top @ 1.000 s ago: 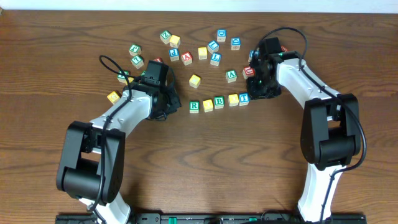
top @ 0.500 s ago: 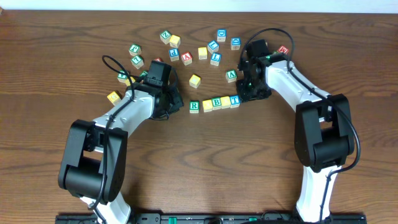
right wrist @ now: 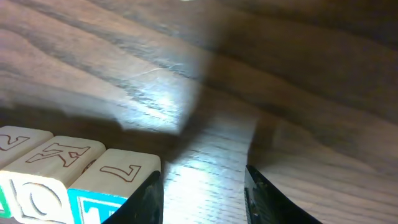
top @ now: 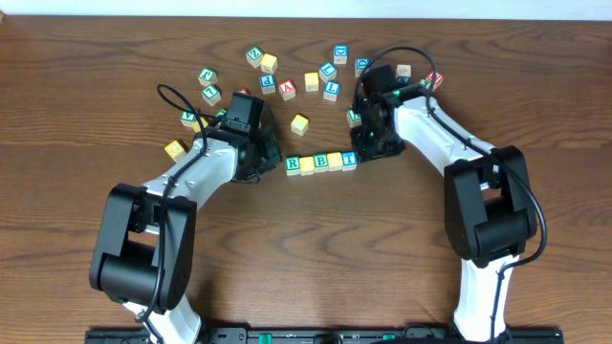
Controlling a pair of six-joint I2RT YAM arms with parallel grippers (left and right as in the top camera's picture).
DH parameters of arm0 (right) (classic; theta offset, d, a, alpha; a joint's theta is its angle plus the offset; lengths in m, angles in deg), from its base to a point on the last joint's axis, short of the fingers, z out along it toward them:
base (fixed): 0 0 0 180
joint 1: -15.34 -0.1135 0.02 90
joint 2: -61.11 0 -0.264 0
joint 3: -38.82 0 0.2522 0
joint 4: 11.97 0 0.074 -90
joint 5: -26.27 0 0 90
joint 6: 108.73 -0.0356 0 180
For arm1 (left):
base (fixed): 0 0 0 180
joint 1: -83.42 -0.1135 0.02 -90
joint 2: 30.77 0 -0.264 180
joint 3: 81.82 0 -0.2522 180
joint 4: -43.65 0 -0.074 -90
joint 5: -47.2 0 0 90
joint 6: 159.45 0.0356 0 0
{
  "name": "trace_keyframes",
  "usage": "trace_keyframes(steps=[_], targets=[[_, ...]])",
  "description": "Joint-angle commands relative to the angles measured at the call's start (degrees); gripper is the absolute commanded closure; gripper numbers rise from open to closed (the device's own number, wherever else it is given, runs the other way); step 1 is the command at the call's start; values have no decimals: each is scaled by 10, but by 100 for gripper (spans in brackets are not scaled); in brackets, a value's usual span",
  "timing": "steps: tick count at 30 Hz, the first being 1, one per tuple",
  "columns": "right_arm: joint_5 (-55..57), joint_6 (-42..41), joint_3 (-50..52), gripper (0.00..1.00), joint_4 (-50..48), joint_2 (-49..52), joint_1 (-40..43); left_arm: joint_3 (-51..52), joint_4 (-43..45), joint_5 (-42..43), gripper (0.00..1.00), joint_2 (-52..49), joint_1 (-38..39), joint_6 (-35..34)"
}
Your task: Spell out ROBOT
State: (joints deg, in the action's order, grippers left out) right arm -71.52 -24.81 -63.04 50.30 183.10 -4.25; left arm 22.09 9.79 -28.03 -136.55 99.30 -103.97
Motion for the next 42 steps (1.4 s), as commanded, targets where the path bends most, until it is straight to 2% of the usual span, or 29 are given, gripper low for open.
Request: trace_keyframes(steps=[1,6,14,24,27,31,37,42], targets=[[-3,-31,3,63,10,2,-3,3,1,0,93,-11,5,-1],[-3,-31,3,63,12,2,-3,3,1,-1,92,-11,9,5],[-3,-31,-14,59,14,2,8,3,-2,2,92,-11,19,52],[-3,-31,-18,58,25,2,10,3,1,-4,93,-11,32,61],[-3,-36,-30,55,31,2,12,-4,-2,-4,93,-10,32,90],[-3,-40,-82,54,70,2,25,-44,-36,-5,93,-3,31,133],[-3,-30,-189,55,154,2,35,-145,-151,-45,93,37,20,183],[-1,-21,-263,53,209,-7,37,-215,-232,-49,93,100,-26,185]])
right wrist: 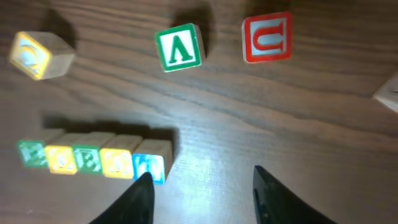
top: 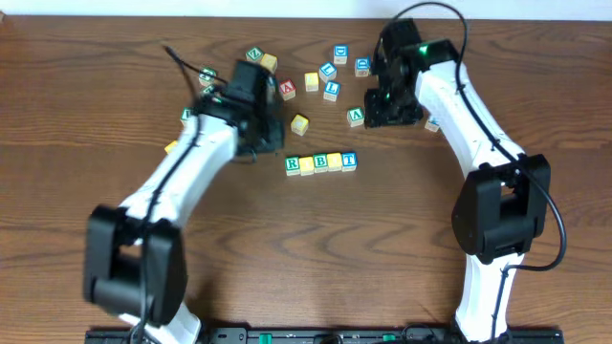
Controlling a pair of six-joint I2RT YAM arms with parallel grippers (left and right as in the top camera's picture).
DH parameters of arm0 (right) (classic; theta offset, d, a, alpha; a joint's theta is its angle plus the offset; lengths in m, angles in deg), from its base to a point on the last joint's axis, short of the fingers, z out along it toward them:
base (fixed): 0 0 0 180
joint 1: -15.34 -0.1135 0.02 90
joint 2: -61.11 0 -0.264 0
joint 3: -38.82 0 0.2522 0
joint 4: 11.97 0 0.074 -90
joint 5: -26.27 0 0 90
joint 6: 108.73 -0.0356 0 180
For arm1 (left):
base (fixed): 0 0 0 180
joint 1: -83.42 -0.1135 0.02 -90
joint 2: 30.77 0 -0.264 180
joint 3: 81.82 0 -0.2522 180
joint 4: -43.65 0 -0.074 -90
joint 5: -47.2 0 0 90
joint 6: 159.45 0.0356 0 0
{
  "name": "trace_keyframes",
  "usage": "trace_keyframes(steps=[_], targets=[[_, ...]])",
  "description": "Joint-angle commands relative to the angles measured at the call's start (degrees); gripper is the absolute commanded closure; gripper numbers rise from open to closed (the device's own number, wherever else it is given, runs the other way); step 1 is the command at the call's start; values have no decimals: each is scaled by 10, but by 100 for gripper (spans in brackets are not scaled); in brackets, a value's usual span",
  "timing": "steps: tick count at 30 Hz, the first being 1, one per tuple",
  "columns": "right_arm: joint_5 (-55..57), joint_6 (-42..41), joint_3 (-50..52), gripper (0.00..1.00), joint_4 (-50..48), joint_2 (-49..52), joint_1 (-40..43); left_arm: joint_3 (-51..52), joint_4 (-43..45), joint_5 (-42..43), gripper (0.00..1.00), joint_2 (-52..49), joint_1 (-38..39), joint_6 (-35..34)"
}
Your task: Spell out ROBOT
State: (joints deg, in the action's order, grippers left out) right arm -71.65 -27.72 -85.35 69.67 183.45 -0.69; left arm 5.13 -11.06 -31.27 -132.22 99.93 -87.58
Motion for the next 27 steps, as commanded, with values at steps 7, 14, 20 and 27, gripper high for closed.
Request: trace_keyframes(steps=[7,14,20,27], targets=[[3,14,-90,5,58,-83,12,-57,-46,-18,57,207,-130,38],[6,13,-89,1,74,-204,36,-57,-111,-21,5,328,-226,37],[20,14,-89,1,95,-268,50,-57,-137,-21,2,360,-237,37],[20,14,-89,1,102,-295,51,-57,-139,-21,3,355,-237,37]])
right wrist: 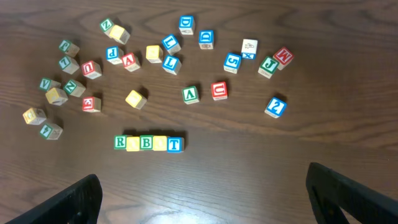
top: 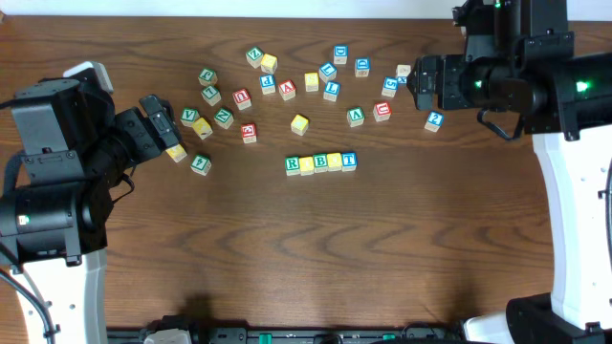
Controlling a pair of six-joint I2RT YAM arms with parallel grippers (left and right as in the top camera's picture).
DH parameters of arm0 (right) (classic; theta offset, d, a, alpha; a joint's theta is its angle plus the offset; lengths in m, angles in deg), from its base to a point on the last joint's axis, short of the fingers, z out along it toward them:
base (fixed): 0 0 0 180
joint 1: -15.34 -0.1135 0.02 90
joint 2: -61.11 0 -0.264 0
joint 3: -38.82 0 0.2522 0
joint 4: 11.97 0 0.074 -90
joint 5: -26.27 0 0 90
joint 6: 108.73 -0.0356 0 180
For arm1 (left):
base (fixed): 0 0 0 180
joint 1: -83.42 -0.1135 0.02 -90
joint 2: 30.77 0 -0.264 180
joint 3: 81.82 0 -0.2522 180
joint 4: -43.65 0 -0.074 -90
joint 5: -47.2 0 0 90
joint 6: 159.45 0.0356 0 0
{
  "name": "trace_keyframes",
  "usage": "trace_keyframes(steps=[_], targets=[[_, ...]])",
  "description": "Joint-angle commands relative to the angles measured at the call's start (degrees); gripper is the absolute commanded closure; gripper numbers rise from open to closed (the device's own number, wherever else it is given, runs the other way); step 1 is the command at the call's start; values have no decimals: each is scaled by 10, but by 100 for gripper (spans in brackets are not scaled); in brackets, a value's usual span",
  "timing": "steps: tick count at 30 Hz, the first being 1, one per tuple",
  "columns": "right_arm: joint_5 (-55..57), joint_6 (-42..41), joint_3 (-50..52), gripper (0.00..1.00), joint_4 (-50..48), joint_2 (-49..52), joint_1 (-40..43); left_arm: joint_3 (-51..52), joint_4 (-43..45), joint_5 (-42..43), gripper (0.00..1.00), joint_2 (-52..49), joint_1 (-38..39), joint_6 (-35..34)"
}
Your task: Spell out ROBOT
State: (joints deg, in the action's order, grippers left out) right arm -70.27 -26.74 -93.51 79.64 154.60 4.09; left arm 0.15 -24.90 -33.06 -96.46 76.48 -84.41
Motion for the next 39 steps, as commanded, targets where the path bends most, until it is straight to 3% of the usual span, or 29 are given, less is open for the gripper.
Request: trace_keyframes(steps=[1,14,19,28,39], targets=[[6,4,-8,1,2,-6,3,-7,-1,-3,3,-4,-2,6],[24,12,-7,1,50,-7,4,-7,-3,-3,2,-13,-2,6],[47,52,49,1,-17,-49,4,-7,-3,-3,2,-13,-2,6],[49,86,436,1,-355,-312,42,-7,-3,-3,2,-13,-2,6],[49,85,883,1,-575,-703,112,-7,-3,-3,2,-13,-2,6]])
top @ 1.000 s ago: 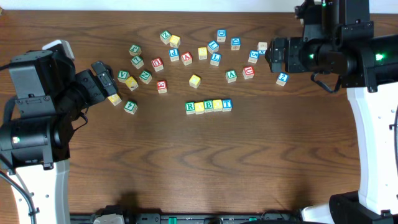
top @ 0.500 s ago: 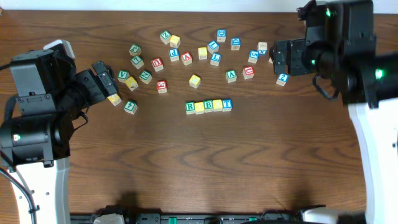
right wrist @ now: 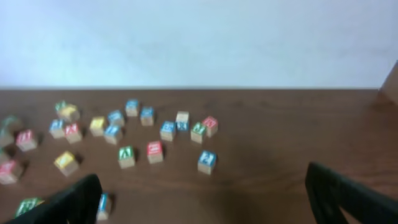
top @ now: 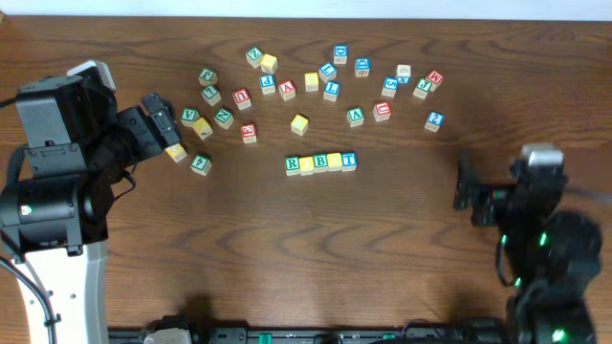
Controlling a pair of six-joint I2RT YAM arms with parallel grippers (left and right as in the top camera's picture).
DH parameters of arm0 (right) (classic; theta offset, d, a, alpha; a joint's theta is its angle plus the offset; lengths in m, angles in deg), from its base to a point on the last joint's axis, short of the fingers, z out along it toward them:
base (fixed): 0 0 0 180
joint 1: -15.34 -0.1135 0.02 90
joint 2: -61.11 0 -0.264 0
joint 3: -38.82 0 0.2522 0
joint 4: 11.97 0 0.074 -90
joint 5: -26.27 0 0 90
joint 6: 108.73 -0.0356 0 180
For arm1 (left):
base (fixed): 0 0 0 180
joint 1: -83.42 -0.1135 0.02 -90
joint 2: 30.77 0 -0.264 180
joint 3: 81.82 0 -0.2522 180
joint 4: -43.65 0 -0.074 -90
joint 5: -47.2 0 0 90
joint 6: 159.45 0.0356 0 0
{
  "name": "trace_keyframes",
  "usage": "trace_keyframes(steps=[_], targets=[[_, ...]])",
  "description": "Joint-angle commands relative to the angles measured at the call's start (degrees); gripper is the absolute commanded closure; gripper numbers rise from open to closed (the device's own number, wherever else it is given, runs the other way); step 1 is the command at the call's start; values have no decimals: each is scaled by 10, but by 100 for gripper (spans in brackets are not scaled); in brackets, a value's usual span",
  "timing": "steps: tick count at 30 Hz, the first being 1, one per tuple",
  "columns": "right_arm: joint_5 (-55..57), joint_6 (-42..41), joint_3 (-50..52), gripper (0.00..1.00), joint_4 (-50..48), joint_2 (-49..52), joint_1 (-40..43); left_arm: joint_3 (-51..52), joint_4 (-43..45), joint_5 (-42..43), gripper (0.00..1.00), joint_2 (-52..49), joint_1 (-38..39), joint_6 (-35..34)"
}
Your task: Spell out ROBOT
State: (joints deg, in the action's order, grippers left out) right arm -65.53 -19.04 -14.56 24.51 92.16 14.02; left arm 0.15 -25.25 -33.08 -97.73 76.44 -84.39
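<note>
A row of five blocks (top: pixel 320 162) lies mid-table: green R (top: pixel 293 164), yellow, green B, yellow, then blue T (top: pixel 349 161). The right wrist view catches only the blue end block (right wrist: pixel 103 205), beside the left finger. My right gripper (top: pixel 463 182) (right wrist: pixel 208 200) is at the front right, well away from the row, open wide and holding nothing. At the far left, my left gripper (top: pixel 159 121) is raised and looks open and empty, close to a loose yellow block (top: pixel 175 151).
Loose letter blocks are scattered behind the row: a yellow one (top: pixel 300 124), green V (top: pixel 356 117) (right wrist: pixel 126 155), a red one (top: pixel 382 111) (right wrist: pixel 155 151), blue 2 (top: pixel 435 119) (right wrist: pixel 206 160), and several more along the back. A white wall (right wrist: pixel 199 37) stands beyond the table's far edge.
My right arm has gone from high over the back right blocks to the front right. Its camera now looks across the table at the wall. The left arm and the row have not changed.
Both grippers were down at the two ends of the row, the right one open beside the T block. Then both were lifted just behind the row. Then both were drawn back high, left and back right. Now the right sits front right; the row stayed put.
</note>
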Motion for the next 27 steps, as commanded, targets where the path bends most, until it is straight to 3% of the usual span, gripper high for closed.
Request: trace_keyframes(steps=[1,7,12,27], targets=[[2,8,122,1,-38,-103,14,-7,1,-3,2,0,-2,5],[-3,-15,289,1,-143,-219,13,-7,1,-3,2,0,-2,5],[-3,-39,363,1,-200,-259,12,-7,1,-3,2,0,-2,5],[1,-33,393,1,-185,-308,11,-7,1,-3,2,0,-2,5]])
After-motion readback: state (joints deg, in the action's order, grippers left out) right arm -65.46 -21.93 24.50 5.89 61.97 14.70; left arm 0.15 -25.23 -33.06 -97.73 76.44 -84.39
